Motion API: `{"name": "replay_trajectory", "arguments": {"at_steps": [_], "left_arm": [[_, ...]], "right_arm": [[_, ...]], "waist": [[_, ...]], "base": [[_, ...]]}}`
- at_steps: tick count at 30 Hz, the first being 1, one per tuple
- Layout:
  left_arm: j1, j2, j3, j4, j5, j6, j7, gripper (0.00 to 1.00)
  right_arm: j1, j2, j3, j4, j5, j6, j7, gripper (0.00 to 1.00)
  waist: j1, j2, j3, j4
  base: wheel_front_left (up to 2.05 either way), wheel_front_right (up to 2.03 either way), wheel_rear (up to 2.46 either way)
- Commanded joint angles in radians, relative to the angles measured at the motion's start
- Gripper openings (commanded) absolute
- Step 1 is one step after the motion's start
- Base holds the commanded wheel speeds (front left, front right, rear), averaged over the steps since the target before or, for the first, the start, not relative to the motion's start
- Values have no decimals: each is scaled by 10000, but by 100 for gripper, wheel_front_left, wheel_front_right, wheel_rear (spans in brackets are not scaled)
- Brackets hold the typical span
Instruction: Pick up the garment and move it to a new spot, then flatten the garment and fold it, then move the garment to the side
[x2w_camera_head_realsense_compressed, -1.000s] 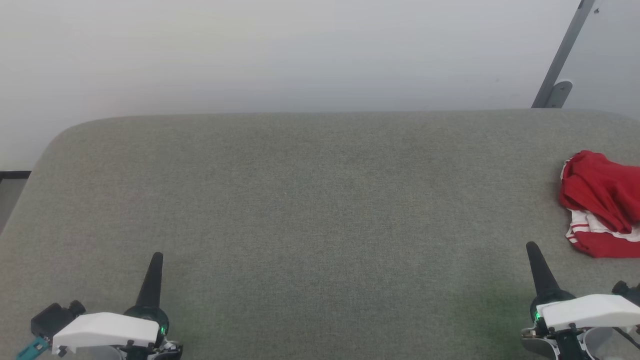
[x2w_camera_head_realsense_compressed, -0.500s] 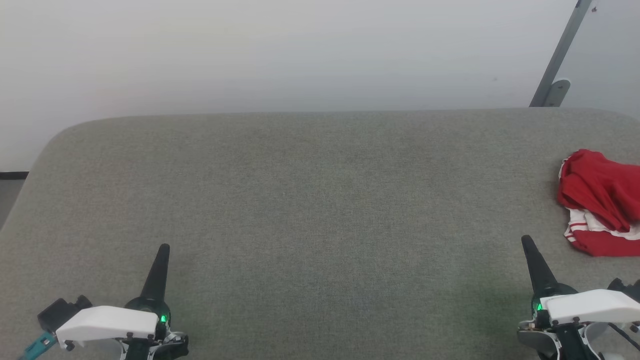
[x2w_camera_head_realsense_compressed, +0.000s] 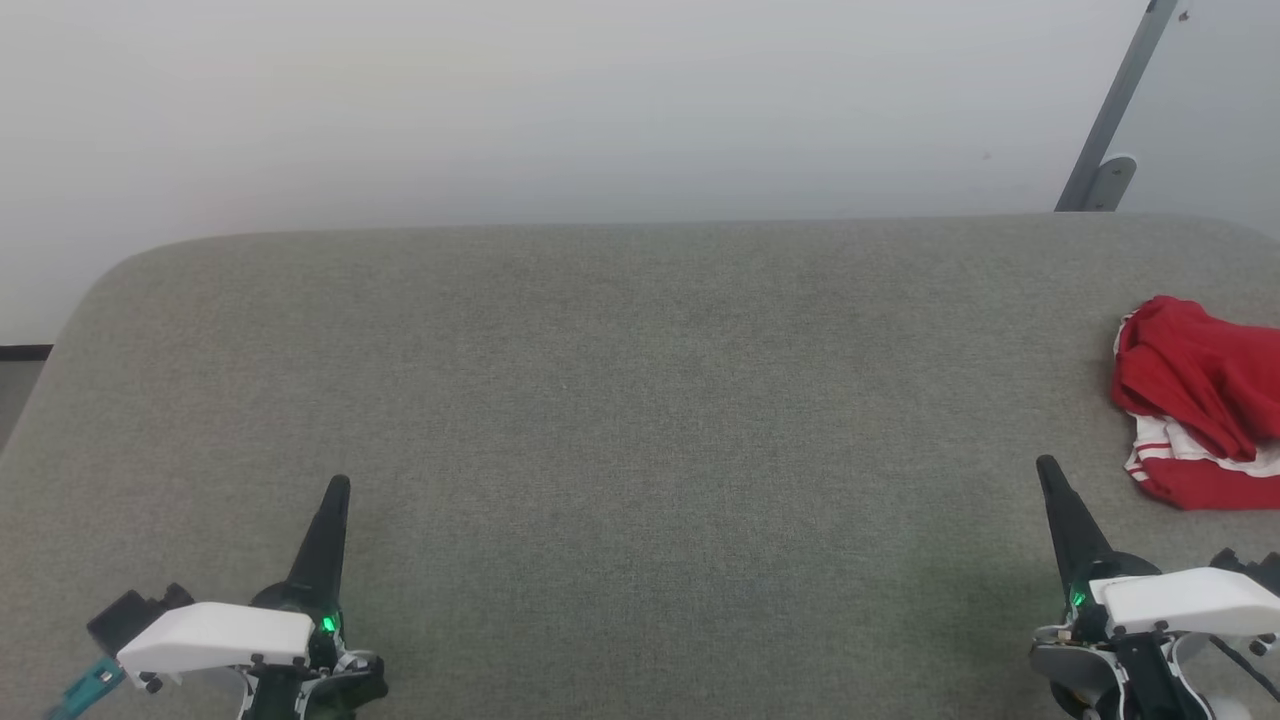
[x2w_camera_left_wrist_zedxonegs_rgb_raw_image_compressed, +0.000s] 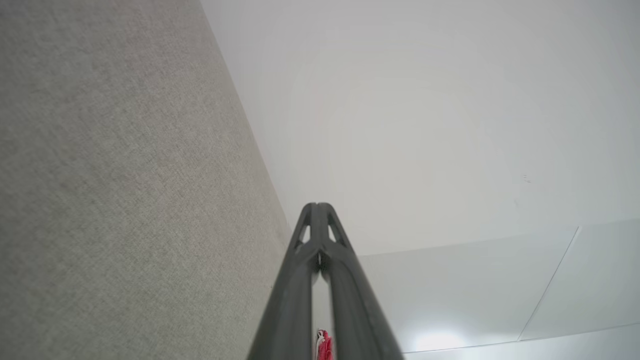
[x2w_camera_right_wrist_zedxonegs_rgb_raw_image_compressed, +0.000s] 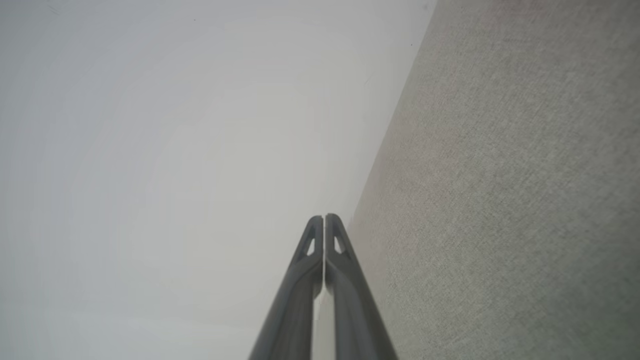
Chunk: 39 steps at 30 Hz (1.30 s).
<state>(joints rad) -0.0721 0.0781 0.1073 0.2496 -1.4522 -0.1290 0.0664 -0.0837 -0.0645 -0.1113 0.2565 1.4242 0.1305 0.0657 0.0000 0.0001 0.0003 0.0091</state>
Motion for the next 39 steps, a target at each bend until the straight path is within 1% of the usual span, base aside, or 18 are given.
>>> {"name": "replay_trajectory", "arguments": {"at_steps": [1,26,39], "left_arm": [[-215,-31,55,-69,-275,-25,61,0],[-432,-311,89,-60,-1644,-32,524,0],[-428,-304,86,-60,-1620,-32,513,0]], "right_arm": [[-121,18,-29,-102,253,3,70,0],[-295,173,-39,-143,1955,4,528,0],[-282,167,-36,-139,1904,4,519,0]], "waist": [[0,-1,1,-5],[0,-1,28,-91],[0,-1,28,-91]], "base": [[0,0,0],[0,0,0],[0,0,0]]}}
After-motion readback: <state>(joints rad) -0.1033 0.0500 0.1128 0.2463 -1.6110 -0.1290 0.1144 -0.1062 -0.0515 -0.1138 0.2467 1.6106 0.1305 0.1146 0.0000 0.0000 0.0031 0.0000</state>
